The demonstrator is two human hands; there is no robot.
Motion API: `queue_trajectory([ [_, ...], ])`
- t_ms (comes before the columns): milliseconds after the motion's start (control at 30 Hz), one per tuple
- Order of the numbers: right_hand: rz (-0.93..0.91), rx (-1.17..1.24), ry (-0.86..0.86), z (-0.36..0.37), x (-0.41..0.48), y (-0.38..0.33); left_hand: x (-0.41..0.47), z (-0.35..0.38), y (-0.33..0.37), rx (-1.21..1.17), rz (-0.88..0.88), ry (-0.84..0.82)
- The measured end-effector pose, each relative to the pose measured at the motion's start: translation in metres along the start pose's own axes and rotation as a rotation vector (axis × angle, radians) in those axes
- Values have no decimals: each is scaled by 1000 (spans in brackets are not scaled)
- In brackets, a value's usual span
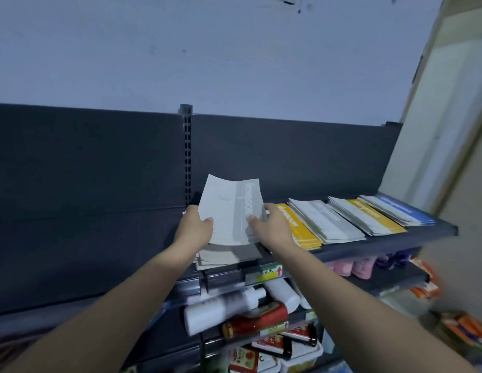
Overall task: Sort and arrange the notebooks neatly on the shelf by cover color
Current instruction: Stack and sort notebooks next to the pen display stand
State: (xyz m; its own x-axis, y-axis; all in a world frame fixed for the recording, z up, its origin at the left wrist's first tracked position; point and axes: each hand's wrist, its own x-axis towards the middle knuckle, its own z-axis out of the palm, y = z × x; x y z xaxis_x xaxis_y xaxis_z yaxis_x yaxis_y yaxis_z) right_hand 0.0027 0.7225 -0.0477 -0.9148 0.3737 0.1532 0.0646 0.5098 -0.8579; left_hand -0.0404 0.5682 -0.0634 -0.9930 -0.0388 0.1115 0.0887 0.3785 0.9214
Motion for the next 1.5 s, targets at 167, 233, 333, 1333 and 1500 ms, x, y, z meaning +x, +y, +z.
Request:
queue_trajectory([
  [167, 20, -40, 25, -58, 26, 36, 2, 70, 27, 10, 4, -43],
  [233, 32, -59, 37, -81, 37, 49, 2, 97, 38, 12, 10, -48],
  [333, 34, -81, 24, -112, 55, 70, 1, 135, 54, 16, 11, -77],
  [1333, -4, -865, -214, -188, 204, 194, 67, 303, 91, 824, 97, -404],
  [1500, -125, -977, -271, -191, 208, 195, 59, 308, 97, 875, 49, -333],
])
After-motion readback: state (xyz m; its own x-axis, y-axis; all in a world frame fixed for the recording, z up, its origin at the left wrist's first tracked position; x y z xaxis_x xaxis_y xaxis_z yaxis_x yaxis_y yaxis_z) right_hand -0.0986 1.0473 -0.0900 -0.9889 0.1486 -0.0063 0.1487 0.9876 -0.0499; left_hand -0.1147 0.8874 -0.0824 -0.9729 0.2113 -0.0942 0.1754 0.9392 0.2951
